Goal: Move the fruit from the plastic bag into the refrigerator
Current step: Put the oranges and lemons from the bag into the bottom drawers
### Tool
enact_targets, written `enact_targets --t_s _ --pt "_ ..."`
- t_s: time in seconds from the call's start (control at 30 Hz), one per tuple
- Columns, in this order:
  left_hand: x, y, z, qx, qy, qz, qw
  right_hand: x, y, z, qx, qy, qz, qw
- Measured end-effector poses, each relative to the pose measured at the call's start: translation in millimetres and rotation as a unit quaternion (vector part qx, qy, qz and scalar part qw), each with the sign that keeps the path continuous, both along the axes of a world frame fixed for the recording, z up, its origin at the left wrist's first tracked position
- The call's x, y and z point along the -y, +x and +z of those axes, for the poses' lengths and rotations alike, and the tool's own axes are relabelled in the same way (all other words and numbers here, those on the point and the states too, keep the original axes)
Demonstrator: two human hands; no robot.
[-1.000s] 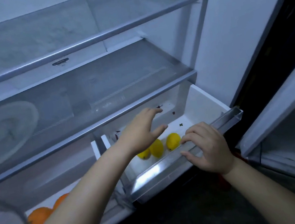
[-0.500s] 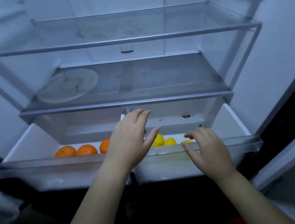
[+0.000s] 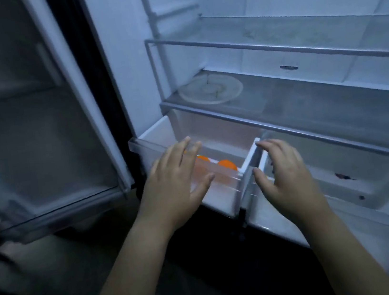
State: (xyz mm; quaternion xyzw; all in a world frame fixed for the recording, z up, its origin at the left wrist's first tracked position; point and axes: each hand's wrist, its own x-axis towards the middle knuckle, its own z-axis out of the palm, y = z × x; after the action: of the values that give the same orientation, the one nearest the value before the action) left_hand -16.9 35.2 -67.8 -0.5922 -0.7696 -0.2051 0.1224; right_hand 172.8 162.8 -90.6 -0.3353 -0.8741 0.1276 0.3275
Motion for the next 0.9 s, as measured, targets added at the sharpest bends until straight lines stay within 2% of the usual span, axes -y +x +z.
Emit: enact_targets --t_s 0.2,0.37,0.57,0.9 --pt "106.4 -49.9 12.3 0.042 0.030 0.167 0.985 61.5 -92.4 21.6 0.005 0.023 0.109 0.994" --pt "201.1 -93.0 13.8 0.029 0.033 0.256 0.966 139.1 -169.8 29.2 0.018 0.026 0.206 0.978" --pt "325.2 -149.8 8.8 0.035 0.037 0.366 0.929 251.5 -264.3 35.6 0.053 0.031 0.312 0.948" --pt "501.6 -223.4 -6.7 0.032 0.059 0.491 0.869 429.2 -395.2 32.6 0.110 0.027 0.452 0.885"
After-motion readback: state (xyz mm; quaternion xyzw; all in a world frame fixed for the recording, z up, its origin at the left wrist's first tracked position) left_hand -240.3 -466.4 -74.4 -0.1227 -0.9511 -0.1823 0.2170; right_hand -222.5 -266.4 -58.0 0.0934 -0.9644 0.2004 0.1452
